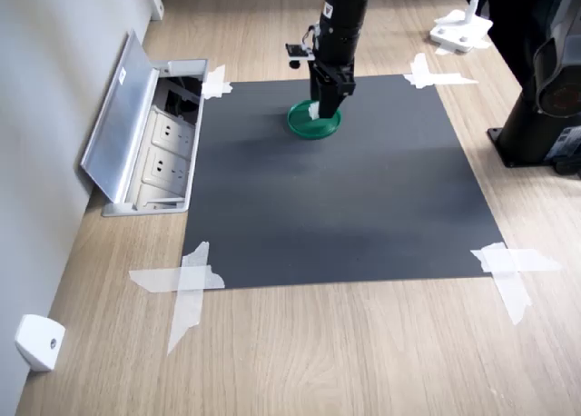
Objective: Grasp a white terminal and put it on the green lid.
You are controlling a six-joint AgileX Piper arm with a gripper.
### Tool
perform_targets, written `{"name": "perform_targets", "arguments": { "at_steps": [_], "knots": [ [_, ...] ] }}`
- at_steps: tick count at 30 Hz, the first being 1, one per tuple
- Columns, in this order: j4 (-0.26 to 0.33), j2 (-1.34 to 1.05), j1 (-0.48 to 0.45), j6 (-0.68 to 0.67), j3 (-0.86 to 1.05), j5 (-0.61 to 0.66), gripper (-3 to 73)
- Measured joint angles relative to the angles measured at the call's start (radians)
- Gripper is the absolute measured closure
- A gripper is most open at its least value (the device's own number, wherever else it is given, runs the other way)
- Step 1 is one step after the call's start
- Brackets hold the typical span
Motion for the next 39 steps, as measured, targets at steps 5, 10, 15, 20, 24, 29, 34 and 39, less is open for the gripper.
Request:
{"name": "perform_targets", "arguments": {
  "at_steps": [5,10,15,20,24,29,34,39],
  "knots": [
    [-0.009,-0.05,0.0,0.033,0.0,-0.018,22.5],
    [-0.009,-0.194,0.001,0.065,0.003,-0.041,36.3],
    [-0.017,-0.409,0.089,0.111,0.05,-0.081,55.6],
    [-0.026,-0.674,0.22,0.233,0.156,-0.112,68.5],
    [-0.061,-0.887,0.237,0.336,0.293,-0.203,69.9],
    [-0.097,-1.152,0.238,0.436,0.484,-0.351,70.0],
    [-0.104,-1.387,0.238,0.499,0.656,-0.439,70.0],
    [-0.11,-1.568,0.238,0.511,0.767,-0.449,70.0]
  ]
}}
